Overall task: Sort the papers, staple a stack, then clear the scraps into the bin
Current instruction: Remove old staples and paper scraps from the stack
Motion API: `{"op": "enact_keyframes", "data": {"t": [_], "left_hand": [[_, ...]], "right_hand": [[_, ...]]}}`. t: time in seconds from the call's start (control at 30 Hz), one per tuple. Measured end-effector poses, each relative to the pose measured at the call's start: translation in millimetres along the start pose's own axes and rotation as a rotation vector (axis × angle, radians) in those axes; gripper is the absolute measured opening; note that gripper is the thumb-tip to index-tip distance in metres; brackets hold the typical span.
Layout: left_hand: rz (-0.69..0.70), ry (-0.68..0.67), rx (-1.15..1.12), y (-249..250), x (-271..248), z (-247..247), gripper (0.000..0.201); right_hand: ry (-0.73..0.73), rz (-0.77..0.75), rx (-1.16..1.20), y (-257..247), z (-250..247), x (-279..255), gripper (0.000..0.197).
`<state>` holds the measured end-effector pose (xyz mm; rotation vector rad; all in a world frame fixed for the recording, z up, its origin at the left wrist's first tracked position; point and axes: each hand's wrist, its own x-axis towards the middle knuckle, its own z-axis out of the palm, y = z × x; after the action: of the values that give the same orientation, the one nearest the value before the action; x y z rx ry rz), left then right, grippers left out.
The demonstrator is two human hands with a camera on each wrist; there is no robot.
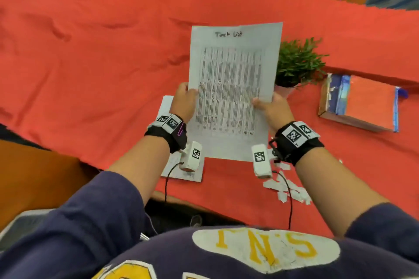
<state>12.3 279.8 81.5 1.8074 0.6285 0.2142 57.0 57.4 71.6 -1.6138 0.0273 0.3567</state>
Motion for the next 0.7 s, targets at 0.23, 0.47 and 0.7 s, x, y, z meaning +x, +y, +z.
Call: {"op": "enact_keyframes", "data": {"t": [0.23, 0.47, 0.7], "left_hand": [[-0.181, 0.010, 0.238, -82.1, 48.1, -88.3, 0.029], [-0.294, -0.065, 0.332, -150.2, 66.5, -104.2, 0.019], [-0.373, -0.130, 0.552, -178.2, 75.4, -104.7, 0.024]], "right_hand": [[-0.006, 0.209, -0.253, 61.9, 119.5, 18.0, 0.026], [-0.033, 0.247, -0.383, 111.5, 153.5, 16.9, 0.028], [-0.027, 0.307, -0.571, 133.5, 158.8, 17.6, 0.021]]}}
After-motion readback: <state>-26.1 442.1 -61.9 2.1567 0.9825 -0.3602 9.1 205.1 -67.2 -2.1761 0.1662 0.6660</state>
